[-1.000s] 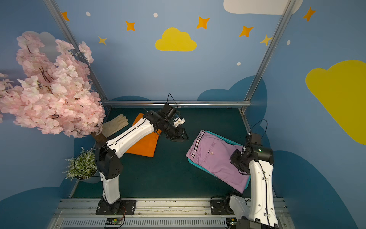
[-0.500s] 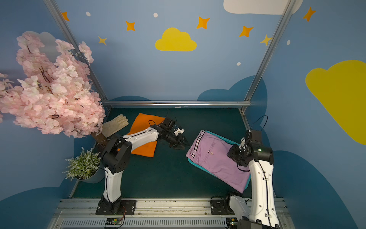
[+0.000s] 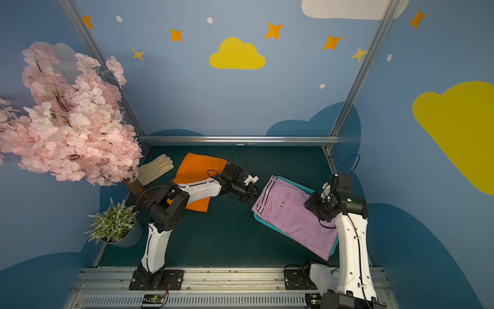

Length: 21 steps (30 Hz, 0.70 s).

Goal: Put the folded long pants in the basket
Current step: Move the basket to the center of the board.

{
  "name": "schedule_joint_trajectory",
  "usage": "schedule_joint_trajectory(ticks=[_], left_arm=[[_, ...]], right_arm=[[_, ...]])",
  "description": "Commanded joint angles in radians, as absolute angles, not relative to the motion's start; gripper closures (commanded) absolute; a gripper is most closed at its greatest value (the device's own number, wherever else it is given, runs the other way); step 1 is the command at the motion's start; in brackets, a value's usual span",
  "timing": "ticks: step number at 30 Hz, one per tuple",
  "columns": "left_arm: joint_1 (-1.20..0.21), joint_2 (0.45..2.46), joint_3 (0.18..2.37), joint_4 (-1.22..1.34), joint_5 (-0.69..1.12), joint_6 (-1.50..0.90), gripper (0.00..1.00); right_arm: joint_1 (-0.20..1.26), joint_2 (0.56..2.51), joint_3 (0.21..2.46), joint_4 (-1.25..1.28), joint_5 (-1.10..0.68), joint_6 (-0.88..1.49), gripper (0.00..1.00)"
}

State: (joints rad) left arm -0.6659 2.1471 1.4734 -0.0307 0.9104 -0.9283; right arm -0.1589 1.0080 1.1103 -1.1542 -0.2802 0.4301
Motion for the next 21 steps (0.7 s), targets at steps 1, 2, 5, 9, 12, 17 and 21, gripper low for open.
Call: schedule_joint_trajectory(ticks=[1, 2, 5, 9, 12, 17, 21], left_arm=[[-0.669, 2.149, 1.457, -0.02, 0.908, -0.934, 0.74], [-0.665, 2.14, 1.45, -0.026, 0.897, -0.929, 0.79], [-0.643, 2.088, 1.419, -0.039, 0.856, -0.927, 0.92], [-0.598, 1.979, 1.327, -0.06, 0.778, -0.93, 0.98], [-0.561, 1.872, 1.232, -0.066, 0.731, -0.929, 0.98], [-0.51, 1.718, 1.079, -0.083, 0.649, -0.911, 0.94], [-0.508, 1.661, 1.05, -0.154, 0.636, -0.855, 0.55]], right_arm=[[-0.153, 0.994, 1.087, -1.135, -0.291, 0.429, 0.57], [-0.153, 0.991, 1.083, -1.132, -0.291, 0.429, 0.57], [-0.153, 0.991, 1.076, -1.124, -0.289, 0.426, 0.57], [-0.154, 0.999, 1.078, -1.118, -0.293, 0.427, 0.57], [-0.153, 1.016, 1.088, -1.11, -0.298, 0.426, 0.57], [-0.152, 1.049, 1.107, -1.098, -0.314, 0.447, 0.58], [-0.148, 1.058, 1.113, -1.085, -0.334, 0.465, 0.58]])
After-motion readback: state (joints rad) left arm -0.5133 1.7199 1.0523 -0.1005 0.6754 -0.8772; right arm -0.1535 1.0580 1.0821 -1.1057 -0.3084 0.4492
